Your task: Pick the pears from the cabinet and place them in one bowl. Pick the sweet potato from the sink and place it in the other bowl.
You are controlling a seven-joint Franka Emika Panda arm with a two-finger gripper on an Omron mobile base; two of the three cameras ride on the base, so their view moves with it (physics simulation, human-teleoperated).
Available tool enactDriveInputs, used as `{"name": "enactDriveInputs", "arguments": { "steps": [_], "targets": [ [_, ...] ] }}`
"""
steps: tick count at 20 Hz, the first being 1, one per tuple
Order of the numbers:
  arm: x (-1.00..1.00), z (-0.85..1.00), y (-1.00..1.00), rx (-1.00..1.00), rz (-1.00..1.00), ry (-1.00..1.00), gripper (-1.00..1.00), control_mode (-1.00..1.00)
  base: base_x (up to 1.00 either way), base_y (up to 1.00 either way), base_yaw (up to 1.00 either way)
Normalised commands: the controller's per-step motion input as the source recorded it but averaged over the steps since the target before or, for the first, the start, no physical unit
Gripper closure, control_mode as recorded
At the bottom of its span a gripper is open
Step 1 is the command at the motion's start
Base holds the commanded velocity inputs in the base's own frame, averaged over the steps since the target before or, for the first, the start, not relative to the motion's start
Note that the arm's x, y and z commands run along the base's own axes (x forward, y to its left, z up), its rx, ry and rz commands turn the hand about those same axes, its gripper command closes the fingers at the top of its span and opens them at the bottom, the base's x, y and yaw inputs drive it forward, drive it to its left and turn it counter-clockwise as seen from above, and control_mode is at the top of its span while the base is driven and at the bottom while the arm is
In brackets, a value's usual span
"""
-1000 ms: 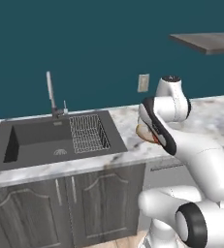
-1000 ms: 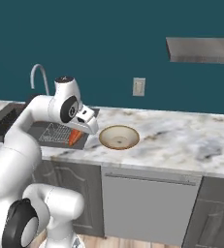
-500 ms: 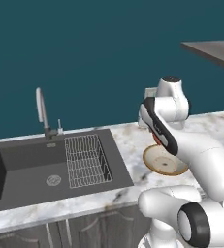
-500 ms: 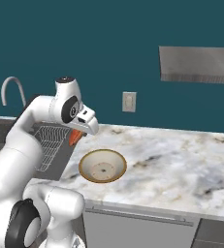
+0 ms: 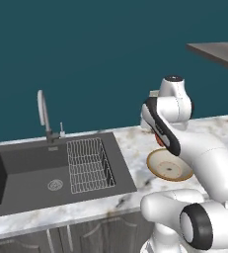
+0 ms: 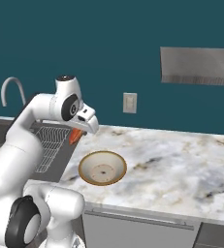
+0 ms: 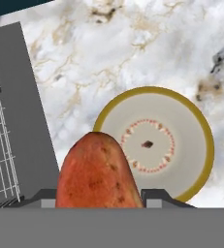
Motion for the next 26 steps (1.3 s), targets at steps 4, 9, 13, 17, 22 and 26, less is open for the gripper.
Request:
{"name": "enactDriveInputs", "arguments": {
  "steps": [4, 9, 13, 17, 22, 26],
  "targets": [
    [0.00, 0.00, 0.00, 0.00, 0.00, 0.00, 1.00, -1.00, 0.00, 0.00, 0.00],
    [0.24, -0.16, -0.13, 0.03, 0.00, 0.00, 1.00, -1.00, 0.00, 0.00, 0.00],
    [0.06, -0.32, -0.70, 0.19, 0.00, 0.00, 1.00, -1.00, 0.00, 0.00, 0.00],
    [0.02, -0.05, -0.34, 0.06, 0.00, 0.00, 1.00, -1.00, 0.00, 0.00, 0.00],
    [0.06, -0.46, -0.18, -0.15, 0.00, -0.01, 1.00, -1.00, 0.00, 0.00, 0.00],
    [0.00, -0.43, 0.00, -0.12, 0.00, -0.01, 1.00, -1.00, 0.00, 0.00, 0.00]
  ]
}}
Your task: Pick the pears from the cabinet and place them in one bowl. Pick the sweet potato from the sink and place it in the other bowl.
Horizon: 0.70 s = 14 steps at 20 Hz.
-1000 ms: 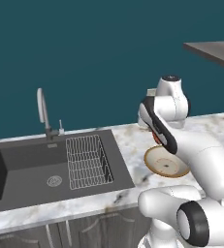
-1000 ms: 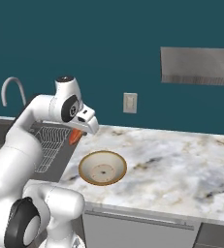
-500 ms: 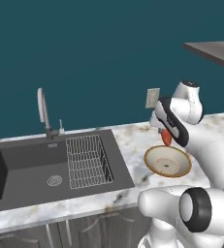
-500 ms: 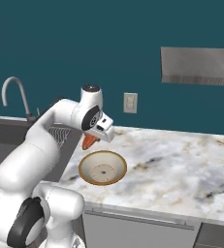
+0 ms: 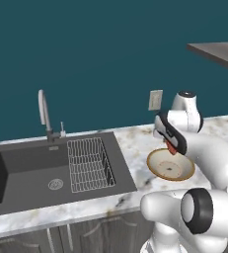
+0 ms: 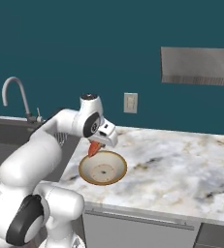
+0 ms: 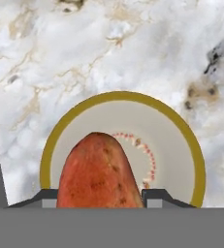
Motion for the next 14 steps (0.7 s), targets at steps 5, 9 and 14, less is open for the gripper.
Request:
{"name": "enactDriveInputs", "arguments": {
  "steps": [5, 9, 14],
  "targets": [
    [0.00, -0.34, 0.00, -0.01, 0.00, -0.01, 1.00, -1.00, 0.00, 0.00, 0.00],
    [0.00, -0.40, -0.04, 0.08, -0.01, 0.00, 1.00, -1.00, 0.00, 0.00, 0.00],
    [0.00, -0.31, -0.01, 0.01, 0.00, 0.07, 1.00, -1.00, 0.00, 0.00, 0.00]
  ]
}}
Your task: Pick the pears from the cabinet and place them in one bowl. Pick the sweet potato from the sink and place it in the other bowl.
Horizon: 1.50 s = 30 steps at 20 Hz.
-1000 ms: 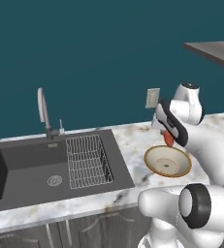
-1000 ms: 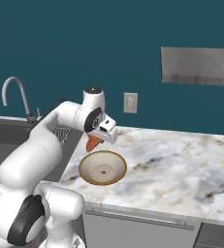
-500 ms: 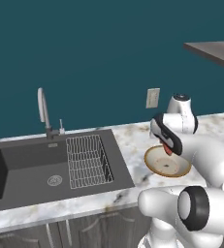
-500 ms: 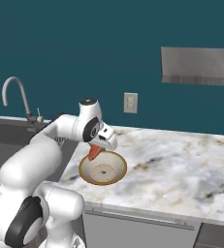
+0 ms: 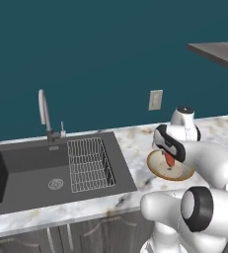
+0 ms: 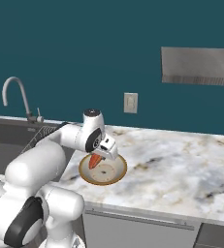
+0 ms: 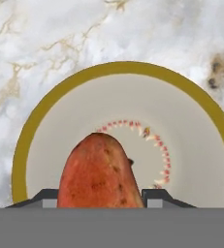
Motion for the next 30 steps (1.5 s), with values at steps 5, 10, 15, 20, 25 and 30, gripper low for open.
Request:
{"name": "enactDriveInputs", "arguments": {
  "steps": [5, 10, 15, 20, 25, 30],
  "targets": [
    [0.00, -0.01, 0.00, -0.02, 0.00, 0.15, 1.00, -1.00, 0.00, 0.00, 0.00],
    [0.10, 0.02, -0.03, 0.00, 0.00, 0.10, 1.00, -1.00, 0.00, 0.00, 0.00],
    [0.01, -0.08, -0.11, 0.00, 0.00, 0.00, 1.00, -1.00, 0.00, 0.00, 0.00],
    [0.00, -0.19, -0.01, 0.00, 0.00, -0.04, 1.00, -1.00, 0.00, 0.00, 0.00],
    [0.00, -0.28, 0.00, 0.00, 0.00, -0.08, 1.00, -1.00, 0.00, 0.00, 0.00],
    [0.00, -0.28, 0.00, 0.00, 0.00, -0.08, 1.00, -1.00, 0.00, 0.00, 0.00]
  ]
}}
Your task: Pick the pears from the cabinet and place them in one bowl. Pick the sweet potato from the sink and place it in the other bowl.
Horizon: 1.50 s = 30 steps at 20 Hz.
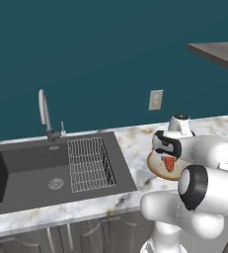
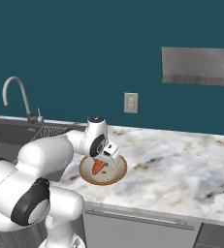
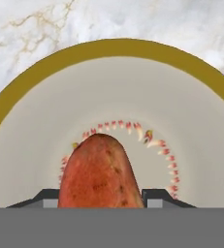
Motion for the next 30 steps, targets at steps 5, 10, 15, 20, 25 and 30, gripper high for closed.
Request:
{"name": "enactDriveInputs", "arguments": {
  "steps": [5, 10, 15, 20, 25, 30],
  "targets": [
    [0.00, -0.14, 0.00, 0.00, 0.00, -0.03, 1.00, -1.00, 0.00, 0.00, 0.00],
    [0.00, -0.15, 0.00, 0.00, 0.00, -0.05, 1.00, -1.00, 0.00, 0.00, 0.00],
    [0.00, -0.14, 0.00, 0.00, 0.00, -0.08, 1.00, -1.00, 0.00, 0.00, 0.00],
    [0.00, -0.06, 0.00, 0.00, 0.00, -0.04, 1.00, -1.00, 0.00, 0.00, 0.00],
    [0.00, 0.00, 0.00, 0.00, 0.00, 0.00, 1.00, -1.00, 0.00, 0.00, 0.00],
    [0.00, 0.00, 0.00, 0.00, 0.00, 0.00, -1.00, -1.00, 0.00, 0.00, 0.00]
  ]
}}
